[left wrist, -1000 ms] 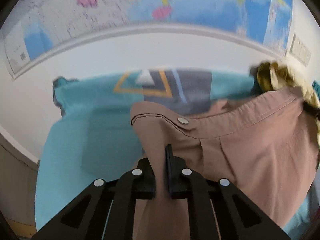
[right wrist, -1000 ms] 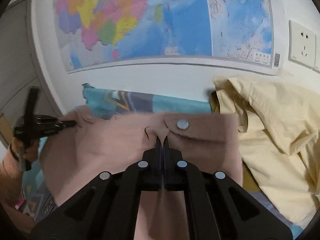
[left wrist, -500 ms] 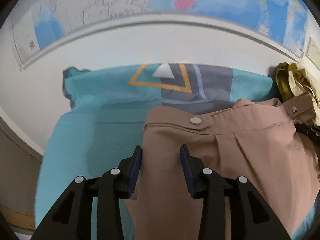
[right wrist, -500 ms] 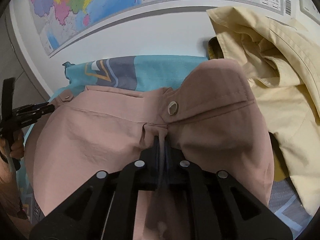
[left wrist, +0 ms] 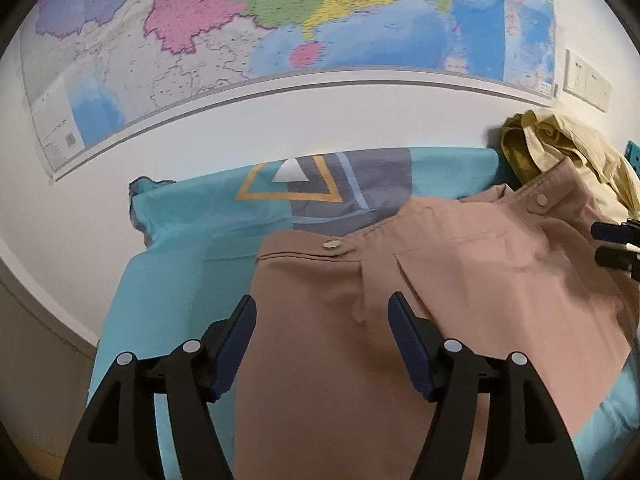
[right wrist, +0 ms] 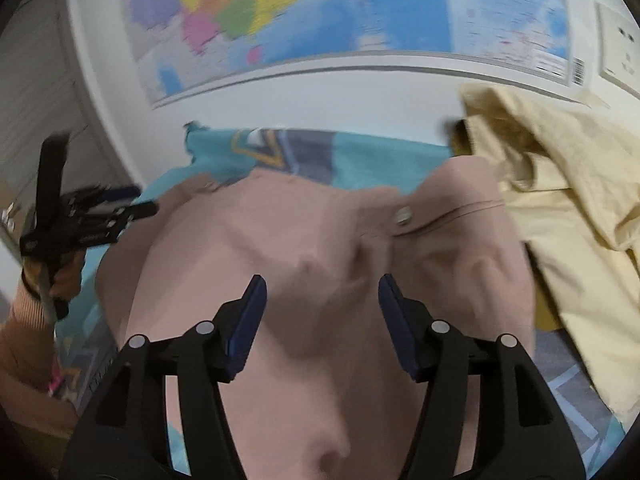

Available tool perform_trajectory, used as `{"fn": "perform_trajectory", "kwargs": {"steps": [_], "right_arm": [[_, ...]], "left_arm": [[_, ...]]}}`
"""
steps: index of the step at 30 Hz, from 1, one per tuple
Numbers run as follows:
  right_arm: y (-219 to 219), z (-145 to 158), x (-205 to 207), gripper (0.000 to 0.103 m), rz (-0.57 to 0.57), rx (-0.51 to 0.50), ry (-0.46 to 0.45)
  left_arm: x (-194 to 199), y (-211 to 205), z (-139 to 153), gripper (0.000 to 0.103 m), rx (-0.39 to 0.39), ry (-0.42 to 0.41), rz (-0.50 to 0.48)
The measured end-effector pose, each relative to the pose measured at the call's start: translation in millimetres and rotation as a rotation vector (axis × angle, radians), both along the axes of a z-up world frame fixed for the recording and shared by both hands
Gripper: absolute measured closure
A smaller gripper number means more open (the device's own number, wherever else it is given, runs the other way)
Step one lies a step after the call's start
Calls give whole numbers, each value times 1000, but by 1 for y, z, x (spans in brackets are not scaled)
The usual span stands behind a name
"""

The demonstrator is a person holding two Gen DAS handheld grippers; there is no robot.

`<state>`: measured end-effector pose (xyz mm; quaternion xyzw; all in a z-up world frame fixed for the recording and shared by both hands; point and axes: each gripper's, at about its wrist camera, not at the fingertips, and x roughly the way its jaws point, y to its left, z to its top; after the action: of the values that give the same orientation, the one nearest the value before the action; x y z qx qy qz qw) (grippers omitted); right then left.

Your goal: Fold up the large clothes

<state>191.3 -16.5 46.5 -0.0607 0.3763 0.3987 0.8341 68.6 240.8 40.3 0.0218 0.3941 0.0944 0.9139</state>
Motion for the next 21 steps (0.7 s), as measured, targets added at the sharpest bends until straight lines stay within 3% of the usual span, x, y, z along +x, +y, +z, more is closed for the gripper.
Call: {"fn": "perform_trajectory", "kwargs": {"steps": [2,4,7,10,12,14,15,17,21], "right_arm": [[7,-7,-3,46,21,-12,8],[13,-16,0,46,20,-31,18],[19,-33,14,48,-12,-55,34],[19,-49,35,60,-50,-50,64],[17,-53,46,65,-72,-23,80],[15,-50,45,64,-79,-7,84],[12,-46,40,62,-76,-3,72],[4,-38,26,54,-69,13,49],[-17,-22,-1,51,-58,3,-3]], "left_arm": [[0,-2,-4,35,8,6,-5],[1,-3,-8,27,19,13,-3],[6,4,-20,27,14,41,15],[16,19,-39,27,15,81,63],[26,37,-57,26,-61,138,99],[27,53,-63,24,-167,146,128],[25,55,-61,25,-176,138,136],[17,52,-51,25,-145,113,143],[-7,35,-29,26,-86,46,108]]}}
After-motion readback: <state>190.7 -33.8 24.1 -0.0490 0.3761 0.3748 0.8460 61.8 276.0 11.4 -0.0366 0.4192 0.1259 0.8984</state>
